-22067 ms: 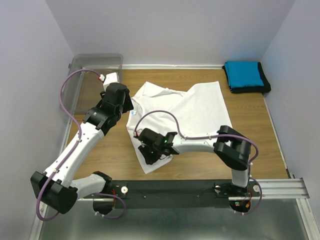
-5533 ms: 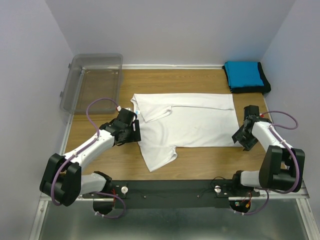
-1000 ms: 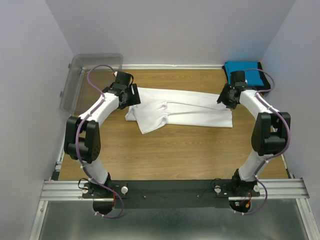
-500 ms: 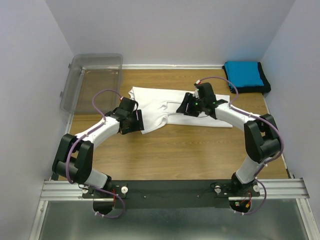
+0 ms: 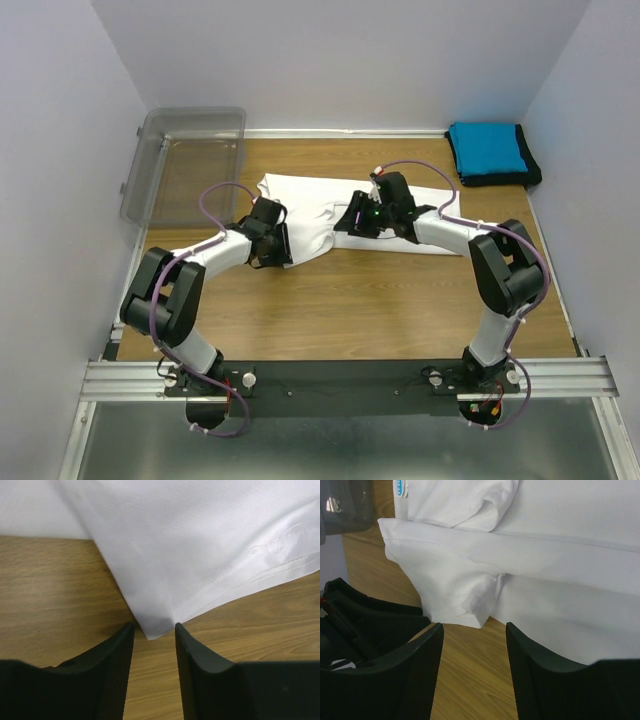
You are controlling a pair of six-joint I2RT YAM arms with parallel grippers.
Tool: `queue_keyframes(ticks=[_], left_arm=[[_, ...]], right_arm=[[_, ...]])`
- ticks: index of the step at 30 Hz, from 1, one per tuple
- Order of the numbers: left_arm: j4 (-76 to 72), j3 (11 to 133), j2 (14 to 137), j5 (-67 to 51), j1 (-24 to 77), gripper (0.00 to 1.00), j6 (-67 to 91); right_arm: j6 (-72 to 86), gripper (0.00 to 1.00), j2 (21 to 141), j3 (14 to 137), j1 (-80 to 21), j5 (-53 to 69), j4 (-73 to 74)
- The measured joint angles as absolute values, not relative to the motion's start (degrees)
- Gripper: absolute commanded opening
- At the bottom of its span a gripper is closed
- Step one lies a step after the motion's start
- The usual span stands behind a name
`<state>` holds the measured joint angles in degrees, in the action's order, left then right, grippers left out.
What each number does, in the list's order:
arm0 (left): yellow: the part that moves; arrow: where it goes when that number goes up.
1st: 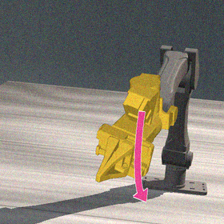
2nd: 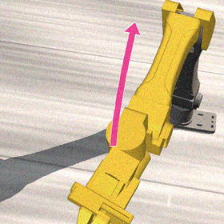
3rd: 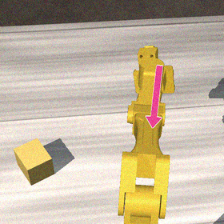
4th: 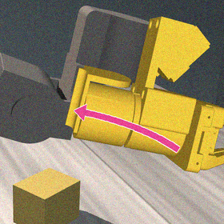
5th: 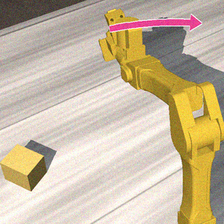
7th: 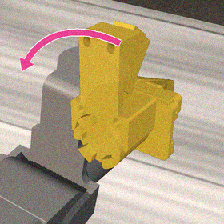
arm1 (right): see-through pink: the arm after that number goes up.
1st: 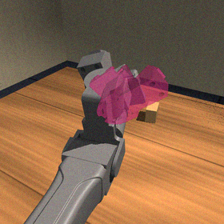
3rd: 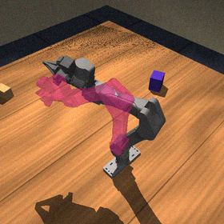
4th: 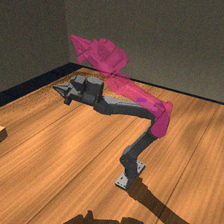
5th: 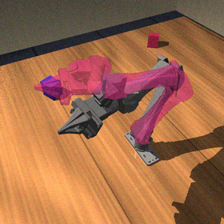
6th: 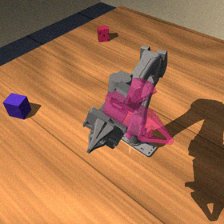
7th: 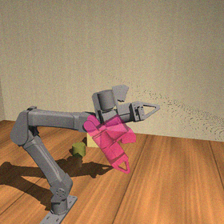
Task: Fold and stack the t-shirts
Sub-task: Fold the tshirt
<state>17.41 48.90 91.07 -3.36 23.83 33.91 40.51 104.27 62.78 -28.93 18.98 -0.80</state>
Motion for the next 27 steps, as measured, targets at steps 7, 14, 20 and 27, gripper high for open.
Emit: queue_keyframes(ticks=[7, 14, 20, 27], left_arm=[[16.0, 50.8, 93.8, -3.6, 24.7, 0.0, 35.0], [20.0, 60.2, 95.0, 1.2, 24.9, 0.0, 33.6], [19.9, 75.4, 100.7, 5.5, 24.9, 0.0, 29.4], [20.3, 84.2, 110.4, 9.4, 24.5, 0.0, 24.8]], right_arm=[[40.5, 0.6, 104.6, 62.8, -29.0, 19.0, -1.3], [40.0, 0.6, 103.0, 61.3, -29.0, 16.5, -1.2], [37.9, 0.6, 96.3, 58.6, -29.1, 10.0, -0.2], [34.4, 0.6, 90.7, 56.5, -29.1, 4.7, 1.0]])
